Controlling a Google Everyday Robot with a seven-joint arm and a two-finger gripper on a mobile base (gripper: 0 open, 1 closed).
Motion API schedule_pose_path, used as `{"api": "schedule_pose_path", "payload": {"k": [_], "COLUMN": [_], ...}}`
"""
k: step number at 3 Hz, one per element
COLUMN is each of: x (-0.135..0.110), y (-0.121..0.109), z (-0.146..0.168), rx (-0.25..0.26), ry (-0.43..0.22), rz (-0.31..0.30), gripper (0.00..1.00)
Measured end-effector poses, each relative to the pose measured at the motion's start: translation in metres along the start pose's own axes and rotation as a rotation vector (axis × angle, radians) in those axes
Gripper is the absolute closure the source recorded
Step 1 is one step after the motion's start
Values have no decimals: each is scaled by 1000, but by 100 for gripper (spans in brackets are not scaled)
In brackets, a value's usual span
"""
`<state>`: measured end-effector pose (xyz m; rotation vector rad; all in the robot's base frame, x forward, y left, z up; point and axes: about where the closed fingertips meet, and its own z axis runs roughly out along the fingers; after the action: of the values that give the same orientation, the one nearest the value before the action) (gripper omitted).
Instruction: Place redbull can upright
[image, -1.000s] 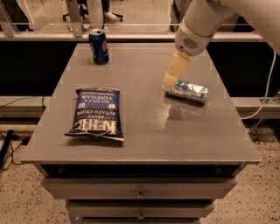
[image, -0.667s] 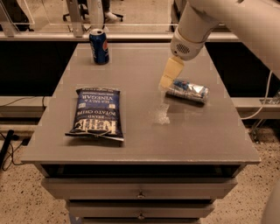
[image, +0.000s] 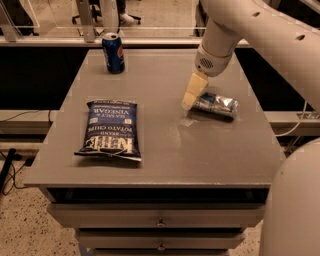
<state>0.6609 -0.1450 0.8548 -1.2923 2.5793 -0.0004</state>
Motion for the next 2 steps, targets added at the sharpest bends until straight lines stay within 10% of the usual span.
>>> {"api": "schedule_pose_path", "payload": {"k": [2], "x": [18], "y": [8], "z": [19], "rx": [-93], "ry": [30], "rz": [26], "gripper": [16]}}
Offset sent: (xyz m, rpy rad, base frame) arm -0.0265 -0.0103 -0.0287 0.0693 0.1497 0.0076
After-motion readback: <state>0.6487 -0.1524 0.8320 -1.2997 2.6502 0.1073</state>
